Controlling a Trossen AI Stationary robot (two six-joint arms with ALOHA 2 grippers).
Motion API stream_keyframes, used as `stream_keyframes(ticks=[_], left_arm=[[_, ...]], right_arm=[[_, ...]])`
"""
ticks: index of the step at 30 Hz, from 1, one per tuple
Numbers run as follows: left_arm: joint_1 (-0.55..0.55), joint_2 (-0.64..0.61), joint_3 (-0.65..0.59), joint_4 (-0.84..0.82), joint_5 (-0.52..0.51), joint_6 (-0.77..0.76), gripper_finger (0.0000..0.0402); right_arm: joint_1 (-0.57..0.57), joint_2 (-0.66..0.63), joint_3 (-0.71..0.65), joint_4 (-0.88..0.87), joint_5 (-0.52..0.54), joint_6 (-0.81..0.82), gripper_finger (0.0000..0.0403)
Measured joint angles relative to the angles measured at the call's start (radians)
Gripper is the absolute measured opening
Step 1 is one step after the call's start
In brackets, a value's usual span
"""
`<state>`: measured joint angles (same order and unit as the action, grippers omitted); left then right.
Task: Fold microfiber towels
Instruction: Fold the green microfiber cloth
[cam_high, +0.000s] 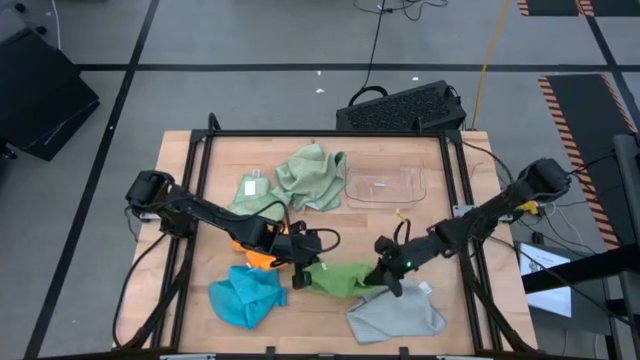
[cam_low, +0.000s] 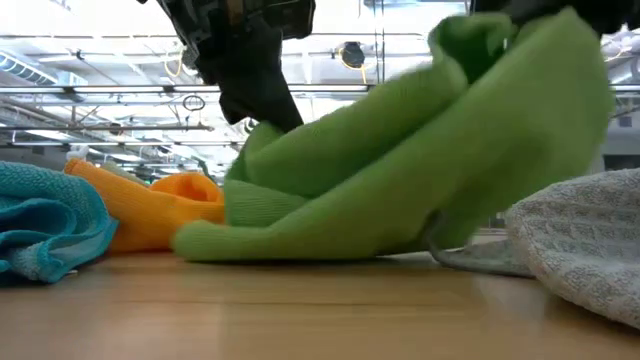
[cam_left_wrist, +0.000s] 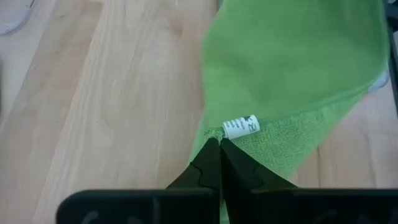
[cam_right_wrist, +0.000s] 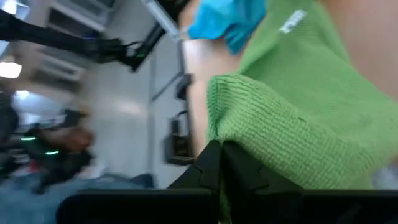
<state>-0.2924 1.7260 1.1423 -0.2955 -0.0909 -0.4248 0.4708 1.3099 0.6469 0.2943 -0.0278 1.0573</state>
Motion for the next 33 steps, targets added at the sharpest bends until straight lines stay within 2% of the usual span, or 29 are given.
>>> stream_keyframes(ticks=[3,5,11,15,18,21,25,27,29,31,33], left_arm=[[0.002,0.001,0.000,0.000,-0.001,0.000,0.0006],[0.006,-0.003,0.000,0.010,0.001,-0.005,0.0004],[0.020,-0.113,0.011,0.075,-0.038,-0.026,0.0004],[0.035,-0.240,0.012,0.102,-0.138,-0.033,0.0004],[0.042,-0.324,0.014,0.120,-0.214,-0.021,0.0003],[0.041,-0.384,0.013,0.156,-0.233,-0.020,0.0004],[0.001,-0.410,0.013,0.202,-0.232,-0.027,0.0002],[-0.032,-0.406,0.012,0.238,-0.227,-0.047,0.0004],[-0.061,-0.401,0.011,0.343,-0.231,-0.041,0.0003],[-0.085,-0.403,0.012,0.443,-0.285,0.001,0.0002],[-0.109,-0.405,0.014,0.479,-0.360,0.044,0.0003]], right_arm=[[-0.042,-0.030,-0.020,-0.017,-0.135,-0.010,0.0003],[-0.063,-0.042,-0.038,-0.016,-0.173,-0.028,0.0003],[-0.121,-0.089,-0.057,0.086,-0.183,-0.122,0.0002],[-0.188,-0.164,-0.057,0.066,-0.183,-0.153,0.0002],[-0.231,-0.213,-0.056,-0.034,-0.209,-0.208,0.0005],[-0.242,-0.251,-0.058,-0.119,-0.140,-0.313,0.0003],[-0.240,-0.298,-0.057,-0.044,-0.069,-0.470,0.0002],[-0.241,-0.325,-0.057,0.020,0.001,-0.492,0.0002],[-0.251,-0.365,-0.057,0.095,0.063,-0.488,0.0002],[-0.265,-0.400,-0.053,0.163,0.113,-0.472,0.0001],[-0.267,-0.432,-0.053,0.126,0.123,-0.470,0.0001]])
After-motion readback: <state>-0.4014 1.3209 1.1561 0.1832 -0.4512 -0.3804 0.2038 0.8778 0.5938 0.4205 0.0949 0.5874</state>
